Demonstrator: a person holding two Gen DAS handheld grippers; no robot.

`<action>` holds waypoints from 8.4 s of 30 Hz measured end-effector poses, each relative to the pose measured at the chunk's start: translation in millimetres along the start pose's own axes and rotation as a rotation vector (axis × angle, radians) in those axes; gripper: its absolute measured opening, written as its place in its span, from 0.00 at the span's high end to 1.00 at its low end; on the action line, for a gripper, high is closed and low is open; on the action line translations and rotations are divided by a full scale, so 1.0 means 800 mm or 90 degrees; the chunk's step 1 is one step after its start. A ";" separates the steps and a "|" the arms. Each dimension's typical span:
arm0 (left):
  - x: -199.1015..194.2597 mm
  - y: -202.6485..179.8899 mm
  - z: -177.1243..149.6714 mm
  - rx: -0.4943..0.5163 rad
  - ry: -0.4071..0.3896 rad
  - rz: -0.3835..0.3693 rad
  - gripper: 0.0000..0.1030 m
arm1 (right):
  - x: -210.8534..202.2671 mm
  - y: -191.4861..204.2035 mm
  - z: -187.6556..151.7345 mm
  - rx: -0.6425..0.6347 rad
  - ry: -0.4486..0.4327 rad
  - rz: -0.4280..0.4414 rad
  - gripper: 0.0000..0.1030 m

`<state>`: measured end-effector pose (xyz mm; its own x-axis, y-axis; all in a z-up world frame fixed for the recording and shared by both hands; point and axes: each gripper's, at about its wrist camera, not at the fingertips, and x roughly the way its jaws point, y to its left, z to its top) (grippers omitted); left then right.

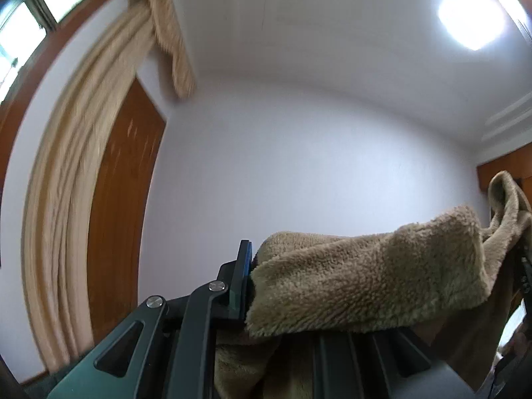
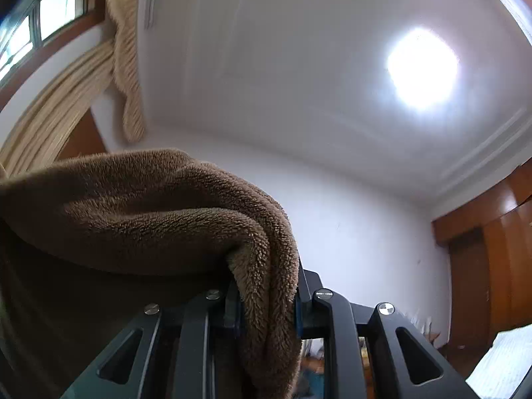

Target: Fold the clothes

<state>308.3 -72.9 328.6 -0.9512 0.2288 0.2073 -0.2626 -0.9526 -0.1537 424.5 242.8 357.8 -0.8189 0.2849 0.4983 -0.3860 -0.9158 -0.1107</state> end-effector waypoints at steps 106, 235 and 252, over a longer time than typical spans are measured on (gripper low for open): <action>0.116 0.133 -0.107 -0.046 0.213 0.212 0.92 | 0.054 0.132 -0.104 -0.156 0.168 0.048 0.78; 0.212 -0.041 -0.454 0.080 0.779 0.058 0.16 | 0.001 -0.088 -0.423 0.373 0.860 0.366 0.31; 0.214 -0.045 -0.456 0.081 0.749 0.051 0.05 | -0.001 -0.054 -0.471 -0.061 0.923 0.198 0.26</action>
<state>95.6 73.4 17.1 -0.5464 0.1477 -0.8244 -0.2404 -0.9706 -0.0145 281.7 389.1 38.4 -0.5491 0.1647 -0.8194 -0.0985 -0.9863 -0.1322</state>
